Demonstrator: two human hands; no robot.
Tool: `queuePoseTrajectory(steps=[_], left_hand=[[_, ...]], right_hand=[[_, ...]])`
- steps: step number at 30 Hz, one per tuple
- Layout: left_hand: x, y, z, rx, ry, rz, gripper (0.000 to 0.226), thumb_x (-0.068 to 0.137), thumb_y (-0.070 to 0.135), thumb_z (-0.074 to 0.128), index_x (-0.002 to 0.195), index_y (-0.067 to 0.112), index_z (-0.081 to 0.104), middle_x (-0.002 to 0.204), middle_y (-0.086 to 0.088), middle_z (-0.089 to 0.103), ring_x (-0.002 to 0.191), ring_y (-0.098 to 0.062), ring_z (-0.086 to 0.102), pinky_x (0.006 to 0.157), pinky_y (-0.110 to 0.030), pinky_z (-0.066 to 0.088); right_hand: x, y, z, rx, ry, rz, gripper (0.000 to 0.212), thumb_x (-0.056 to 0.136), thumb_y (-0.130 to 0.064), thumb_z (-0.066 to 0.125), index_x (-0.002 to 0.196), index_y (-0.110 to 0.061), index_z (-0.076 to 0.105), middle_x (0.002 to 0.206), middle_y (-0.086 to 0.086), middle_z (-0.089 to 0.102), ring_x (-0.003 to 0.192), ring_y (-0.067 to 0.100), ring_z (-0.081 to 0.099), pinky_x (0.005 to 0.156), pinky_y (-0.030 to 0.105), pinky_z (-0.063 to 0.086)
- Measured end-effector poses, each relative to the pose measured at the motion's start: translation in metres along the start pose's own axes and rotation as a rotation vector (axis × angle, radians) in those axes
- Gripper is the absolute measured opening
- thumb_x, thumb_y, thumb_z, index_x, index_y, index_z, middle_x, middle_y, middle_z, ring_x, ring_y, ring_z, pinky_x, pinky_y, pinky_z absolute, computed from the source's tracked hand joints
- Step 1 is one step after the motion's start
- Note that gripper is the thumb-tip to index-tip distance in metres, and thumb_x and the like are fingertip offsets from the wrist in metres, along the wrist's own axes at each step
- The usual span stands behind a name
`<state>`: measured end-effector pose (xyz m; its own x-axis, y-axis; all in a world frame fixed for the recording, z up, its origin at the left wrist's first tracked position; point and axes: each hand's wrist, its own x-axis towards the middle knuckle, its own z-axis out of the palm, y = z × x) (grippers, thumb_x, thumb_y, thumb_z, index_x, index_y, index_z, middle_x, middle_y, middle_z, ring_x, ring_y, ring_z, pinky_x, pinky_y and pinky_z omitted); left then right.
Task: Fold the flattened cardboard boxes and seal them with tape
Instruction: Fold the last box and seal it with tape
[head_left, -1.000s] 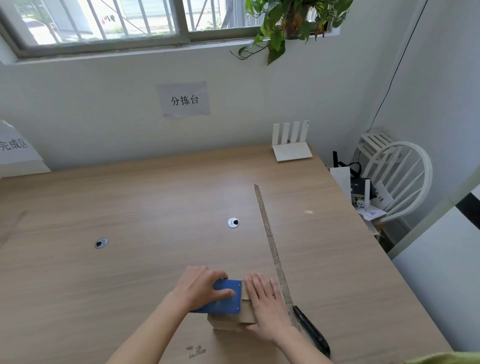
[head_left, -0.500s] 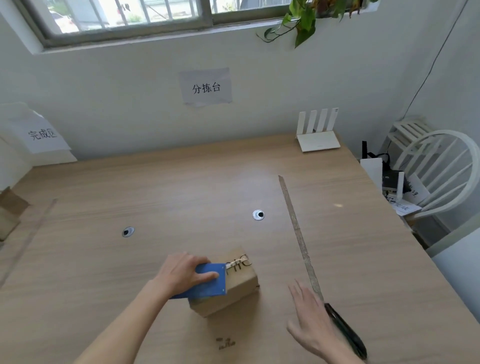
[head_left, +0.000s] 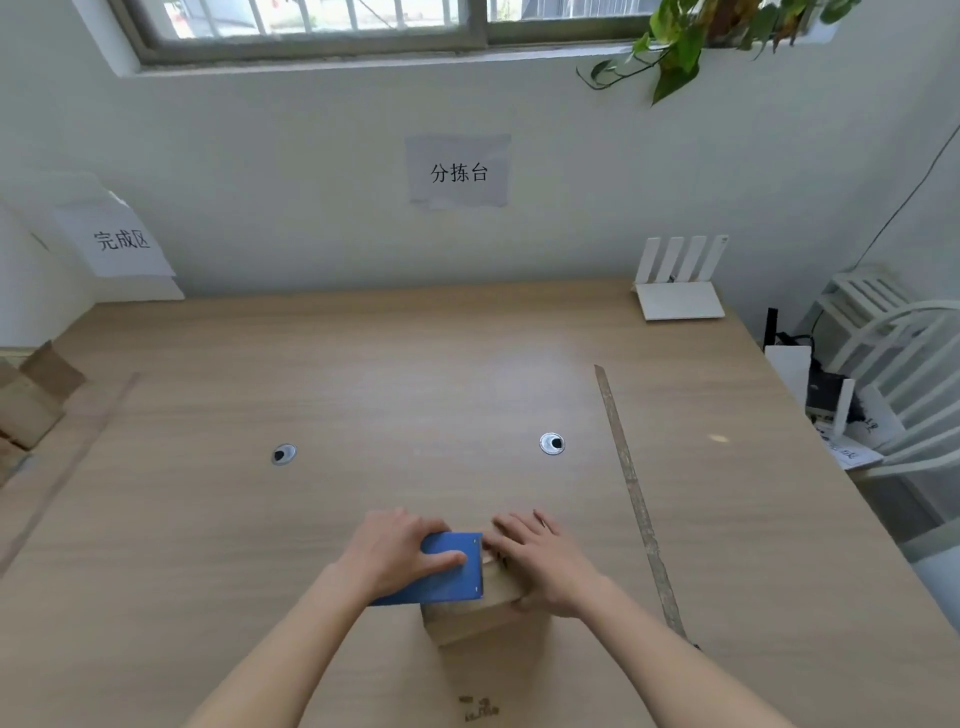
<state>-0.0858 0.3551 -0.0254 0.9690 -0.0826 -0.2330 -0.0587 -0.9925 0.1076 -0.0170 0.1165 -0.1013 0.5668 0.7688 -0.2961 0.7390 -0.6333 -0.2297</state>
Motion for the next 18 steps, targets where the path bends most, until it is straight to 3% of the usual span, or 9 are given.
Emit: queuePoseTrajectory(steps=[4,11,15,18], left_hand=[[-0.012,-0.02,0.003,-0.032,0.003,-0.024,0.053,0.081,0.078,0.04,0.113,0.042,0.063,0.093,0.012,0.07,0.08,-0.01,0.061,0.067,-0.028,0.043],[-0.029,-0.056,0.01,-0.012,-0.01,-0.096,0.056,0.077,0.08,0.037,0.104,0.04,0.065,0.079,0.011,0.063,0.073,-0.012,0.055,0.067,-0.029,0.044],[-0.04,-0.084,0.02,-0.005,-0.001,-0.146,0.066,0.07,0.085,0.03,0.104,0.04,0.065,0.083,0.009,0.067,0.077,-0.011,0.06,0.068,-0.03,0.047],[-0.036,-0.079,0.029,0.006,-0.022,-0.119,0.066,0.071,0.085,0.032,0.106,0.04,0.064,0.084,0.01,0.068,0.077,-0.011,0.061,0.068,-0.03,0.047]], right_hand=[[0.002,-0.004,0.01,-0.021,0.018,-0.004,0.112,0.073,-0.044,0.08,0.158,-0.043,0.007,0.165,-0.005,0.014,0.153,0.016,0.011,0.123,0.039,-0.003],[-0.011,0.002,0.019,-0.05,-0.009,0.038,0.111,0.079,-0.045,0.073,0.16,-0.04,-0.002,0.165,0.001,0.011,0.154,0.02,0.006,0.122,0.033,-0.008],[-0.022,0.013,0.029,-0.109,-0.065,0.052,0.112,0.076,-0.043,0.076,0.16,-0.036,0.002,0.162,0.007,0.016,0.152,0.027,0.012,0.12,0.032,-0.008],[-0.027,0.012,0.037,-0.097,-0.077,0.095,0.114,0.079,-0.04,0.074,0.16,-0.036,-0.006,0.164,0.007,0.011,0.154,0.026,0.007,0.122,0.033,-0.01]])
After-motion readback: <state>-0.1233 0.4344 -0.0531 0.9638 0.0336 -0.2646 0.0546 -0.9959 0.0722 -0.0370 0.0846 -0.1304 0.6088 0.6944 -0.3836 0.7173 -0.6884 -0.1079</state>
